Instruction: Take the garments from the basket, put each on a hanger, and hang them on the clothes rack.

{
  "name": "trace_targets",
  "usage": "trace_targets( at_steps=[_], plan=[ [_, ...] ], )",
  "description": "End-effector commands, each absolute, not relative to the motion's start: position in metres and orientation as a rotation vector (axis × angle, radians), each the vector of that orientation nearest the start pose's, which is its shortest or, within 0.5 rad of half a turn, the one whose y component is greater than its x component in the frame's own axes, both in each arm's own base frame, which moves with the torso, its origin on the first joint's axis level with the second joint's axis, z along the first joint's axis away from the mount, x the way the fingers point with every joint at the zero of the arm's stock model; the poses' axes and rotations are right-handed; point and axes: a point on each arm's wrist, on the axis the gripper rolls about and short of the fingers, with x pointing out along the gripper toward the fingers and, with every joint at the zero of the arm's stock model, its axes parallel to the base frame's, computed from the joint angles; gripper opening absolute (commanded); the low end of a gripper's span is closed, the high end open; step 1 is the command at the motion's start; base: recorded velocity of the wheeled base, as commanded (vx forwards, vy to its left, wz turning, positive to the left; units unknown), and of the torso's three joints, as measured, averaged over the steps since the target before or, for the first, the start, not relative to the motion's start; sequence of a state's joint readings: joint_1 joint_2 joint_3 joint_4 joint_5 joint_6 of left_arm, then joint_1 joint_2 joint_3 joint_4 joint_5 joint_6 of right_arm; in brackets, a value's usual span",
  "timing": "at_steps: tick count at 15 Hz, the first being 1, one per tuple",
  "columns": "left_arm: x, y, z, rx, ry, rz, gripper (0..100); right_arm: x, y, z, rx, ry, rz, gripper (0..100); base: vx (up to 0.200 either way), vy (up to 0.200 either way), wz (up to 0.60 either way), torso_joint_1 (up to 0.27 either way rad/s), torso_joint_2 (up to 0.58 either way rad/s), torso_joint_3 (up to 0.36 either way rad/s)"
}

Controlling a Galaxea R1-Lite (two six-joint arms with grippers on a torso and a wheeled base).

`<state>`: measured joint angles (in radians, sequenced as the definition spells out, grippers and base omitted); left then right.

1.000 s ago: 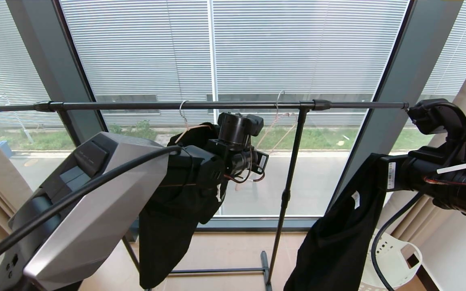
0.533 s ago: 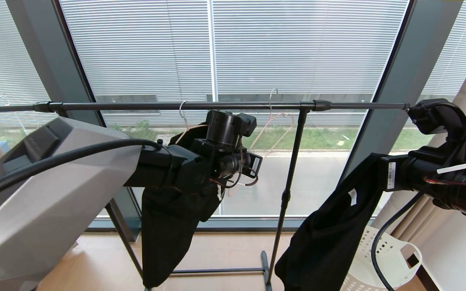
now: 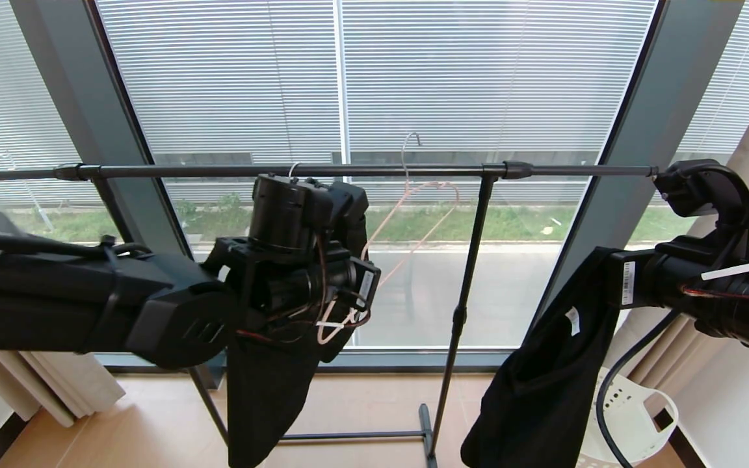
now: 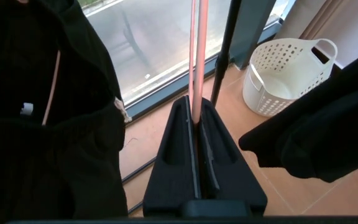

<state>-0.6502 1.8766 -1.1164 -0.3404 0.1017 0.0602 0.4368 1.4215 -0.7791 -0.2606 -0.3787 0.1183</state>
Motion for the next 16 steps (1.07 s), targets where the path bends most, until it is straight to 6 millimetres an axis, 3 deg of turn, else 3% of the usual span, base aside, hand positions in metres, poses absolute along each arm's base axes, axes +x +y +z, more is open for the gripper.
trace_targets(
  at_steps=[1,5,7,9,16],
  plan=[
    [0.238,-0.18,0.197,0.201,0.334,-0.56,0,0.214,0.098,0.213,-0.044,0.359,0.062,0,0.0,0.0,0.0,0.0,0.0,0.0],
    [0.194,-0.151,0.173,0.215,0.355,-0.58,0,0.221,0.105,0.207,-0.157,0.373,0.036,0,0.0,0.0,0.0,0.0,0.0,0.0],
    [0.181,-0.146,0.16,0.214,0.343,-0.6,0,0.223,0.105,0.205,-0.224,0.378,0.037,0,0.0,0.0,0.0,0.0,0.0,0.0],
    [0.17,-0.144,0.146,0.222,0.346,-0.629,0,0.228,0.106,0.201,-0.288,0.392,0.043,0,0.0,0.0,0.0,0.0,0.0,0.0],
    [0.143,-0.137,0.124,0.303,0.344,-0.853,0,0.261,0.097,0.204,-0.402,0.397,-0.028,0,0.0,0.0,0.0,0.0,0.0,0.0]
  ],
)
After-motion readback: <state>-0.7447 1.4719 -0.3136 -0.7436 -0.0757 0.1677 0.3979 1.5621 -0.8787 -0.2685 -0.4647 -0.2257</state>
